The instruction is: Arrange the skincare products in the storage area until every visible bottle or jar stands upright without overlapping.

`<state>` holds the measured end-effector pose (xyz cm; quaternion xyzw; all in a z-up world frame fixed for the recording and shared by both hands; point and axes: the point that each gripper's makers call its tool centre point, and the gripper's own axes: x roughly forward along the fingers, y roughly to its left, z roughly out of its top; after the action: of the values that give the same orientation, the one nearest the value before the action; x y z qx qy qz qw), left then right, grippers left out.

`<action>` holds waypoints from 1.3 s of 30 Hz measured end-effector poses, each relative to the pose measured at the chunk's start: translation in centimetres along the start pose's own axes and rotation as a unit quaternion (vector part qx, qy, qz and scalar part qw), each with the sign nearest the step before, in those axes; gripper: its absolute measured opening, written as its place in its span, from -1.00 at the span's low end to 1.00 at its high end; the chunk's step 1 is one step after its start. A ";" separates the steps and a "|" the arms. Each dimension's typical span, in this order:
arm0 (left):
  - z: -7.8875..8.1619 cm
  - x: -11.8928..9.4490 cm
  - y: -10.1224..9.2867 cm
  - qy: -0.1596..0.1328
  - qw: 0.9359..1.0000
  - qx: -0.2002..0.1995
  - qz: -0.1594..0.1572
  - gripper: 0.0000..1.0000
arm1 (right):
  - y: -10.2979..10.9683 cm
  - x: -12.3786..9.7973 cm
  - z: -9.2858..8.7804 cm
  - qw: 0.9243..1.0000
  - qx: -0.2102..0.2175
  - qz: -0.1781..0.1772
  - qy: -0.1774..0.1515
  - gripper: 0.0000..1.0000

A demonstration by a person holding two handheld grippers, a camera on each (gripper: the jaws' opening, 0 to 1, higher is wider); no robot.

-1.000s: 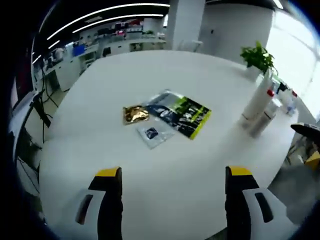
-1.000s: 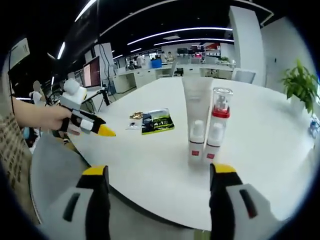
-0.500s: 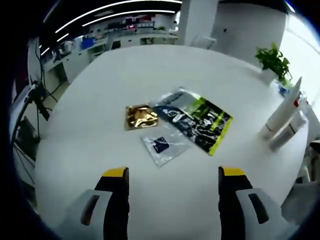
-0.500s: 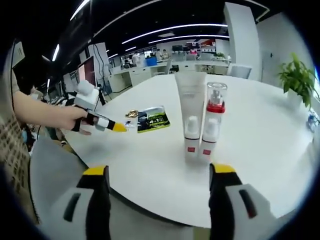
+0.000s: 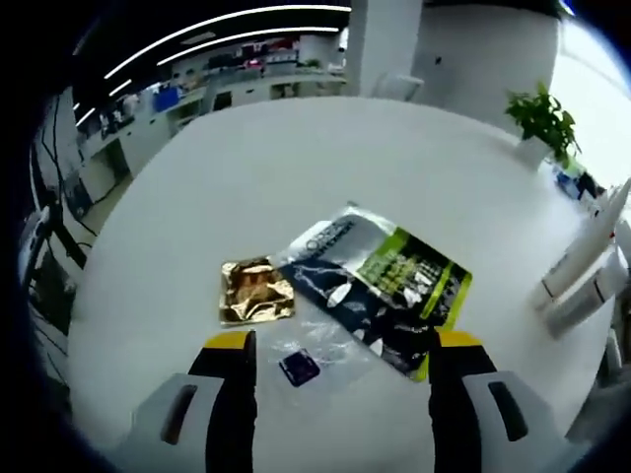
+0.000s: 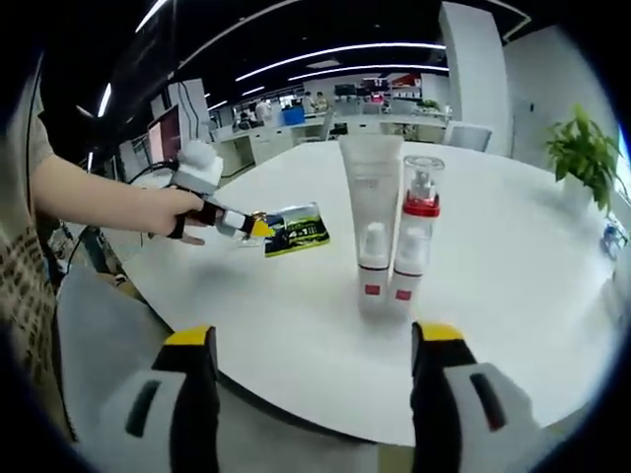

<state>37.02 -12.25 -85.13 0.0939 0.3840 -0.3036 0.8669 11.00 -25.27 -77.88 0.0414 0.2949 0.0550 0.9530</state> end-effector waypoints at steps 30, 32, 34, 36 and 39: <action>2.1 6.5 -3.4 0.070 0.987 -0.086 0.118 0.76 | -0.7 0.0 -0.2 1.000 0.011 -0.017 0.008 0.60; 2.0 6.3 -3.2 0.067 0.986 -0.090 0.121 0.72 | -0.7 0.0 -0.2 1.000 0.012 -0.017 0.008 0.60; 1.9 6.1 -2.9 0.066 0.985 -0.093 0.128 0.71 | -0.7 0.1 -0.3 1.000 0.013 -0.017 0.009 0.60; 1.6 6.1 -2.8 0.067 0.983 -0.107 0.132 0.76 | -0.7 0.1 -0.3 1.000 0.014 -0.017 0.009 0.60; 1.3 5.9 -2.6 0.074 0.981 -0.114 0.138 0.81 | -0.7 0.1 -0.3 1.000 0.015 -0.018 0.010 0.60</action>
<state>39.33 -17.55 -88.28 0.0685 0.4621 -0.1278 0.8749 10.95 -25.98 -78.24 0.0497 0.3056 0.0341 0.9502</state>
